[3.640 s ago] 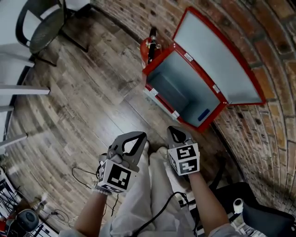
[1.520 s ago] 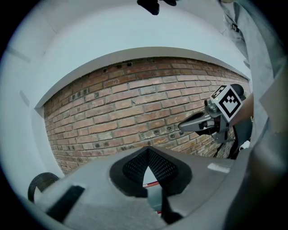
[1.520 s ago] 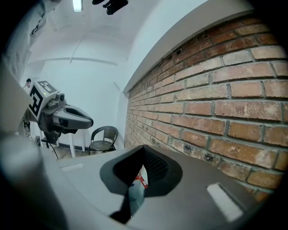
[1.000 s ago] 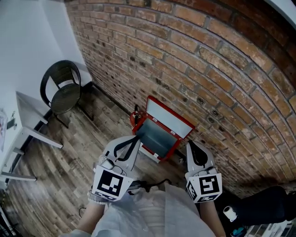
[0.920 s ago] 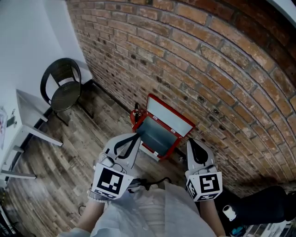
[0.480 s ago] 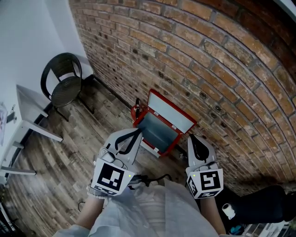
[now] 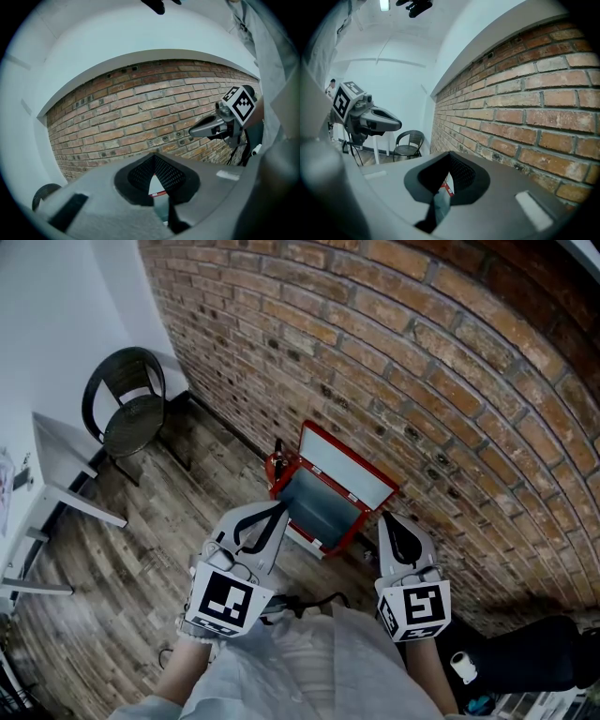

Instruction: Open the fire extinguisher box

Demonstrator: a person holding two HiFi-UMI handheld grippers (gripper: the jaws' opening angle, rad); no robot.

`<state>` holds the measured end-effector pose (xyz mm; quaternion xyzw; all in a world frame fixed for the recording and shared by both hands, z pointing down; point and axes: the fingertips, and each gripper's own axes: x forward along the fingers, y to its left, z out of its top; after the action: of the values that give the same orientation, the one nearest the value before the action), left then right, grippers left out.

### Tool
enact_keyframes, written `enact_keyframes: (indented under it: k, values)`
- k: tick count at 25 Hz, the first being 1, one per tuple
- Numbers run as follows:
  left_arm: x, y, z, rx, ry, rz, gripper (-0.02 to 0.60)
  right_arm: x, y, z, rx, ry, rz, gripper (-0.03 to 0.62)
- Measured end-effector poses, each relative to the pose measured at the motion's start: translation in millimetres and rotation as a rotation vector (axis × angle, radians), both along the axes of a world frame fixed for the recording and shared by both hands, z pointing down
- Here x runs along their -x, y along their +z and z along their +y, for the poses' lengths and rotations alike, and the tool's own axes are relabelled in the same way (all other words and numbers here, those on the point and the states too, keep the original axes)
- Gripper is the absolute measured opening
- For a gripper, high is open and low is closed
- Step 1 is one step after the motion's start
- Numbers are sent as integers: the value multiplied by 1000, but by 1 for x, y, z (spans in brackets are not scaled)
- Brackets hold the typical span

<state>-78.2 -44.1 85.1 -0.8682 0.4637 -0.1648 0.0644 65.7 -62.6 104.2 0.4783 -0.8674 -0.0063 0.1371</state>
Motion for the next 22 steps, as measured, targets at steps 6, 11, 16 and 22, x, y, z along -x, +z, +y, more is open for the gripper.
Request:
enact_keyframes:
  k: [6, 11, 16, 22]
  values:
    - [-4, 1, -1, -4, 1, 1, 0, -2, 2, 0, 0, 0, 2, 6]
    - [-3, 0, -3, -4, -1, 4, 0, -1, 1, -2, 1, 0, 5, 6]
    - [-3, 0, -4, -5, -2, -1, 0, 0, 1, -3, -3, -3, 7, 5]
    - [-2, -1, -4, -8, -2, 0, 0, 1, 0, -2, -2, -3, 7, 6]
